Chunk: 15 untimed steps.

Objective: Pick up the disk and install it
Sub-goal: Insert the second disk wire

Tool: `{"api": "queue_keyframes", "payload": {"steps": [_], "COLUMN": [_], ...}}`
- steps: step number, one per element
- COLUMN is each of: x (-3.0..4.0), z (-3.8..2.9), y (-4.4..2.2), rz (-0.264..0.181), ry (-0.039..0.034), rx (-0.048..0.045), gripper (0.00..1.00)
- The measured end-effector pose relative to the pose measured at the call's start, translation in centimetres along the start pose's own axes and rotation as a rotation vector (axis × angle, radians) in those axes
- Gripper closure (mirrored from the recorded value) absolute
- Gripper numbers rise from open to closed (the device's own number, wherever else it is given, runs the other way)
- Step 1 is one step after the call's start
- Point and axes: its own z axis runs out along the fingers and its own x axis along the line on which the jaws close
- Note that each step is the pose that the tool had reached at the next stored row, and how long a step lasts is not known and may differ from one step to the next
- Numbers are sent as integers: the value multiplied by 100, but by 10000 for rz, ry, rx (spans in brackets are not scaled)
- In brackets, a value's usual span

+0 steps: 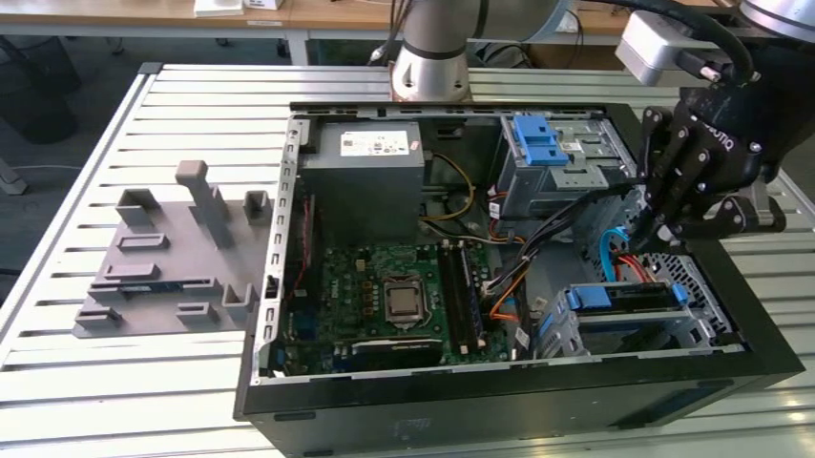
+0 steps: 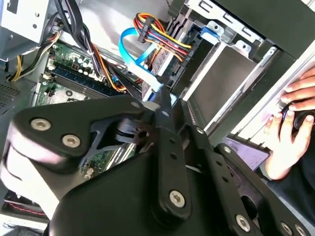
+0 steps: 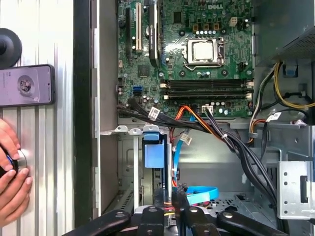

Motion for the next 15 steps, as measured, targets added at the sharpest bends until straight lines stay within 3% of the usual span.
{"api": "queue_keyframes", "payload": {"steps": [1, 4, 5, 15], "x": [-8, -29, -31, -76], "z": [2, 10, 16, 72], "y": [-2, -8, -8, -14], "rz": [-2, -7, -7, -14], "ry": [0, 1, 0, -34], "rx": [-25, -96, -109, -115], "gripper": [76, 75, 69, 69]}}
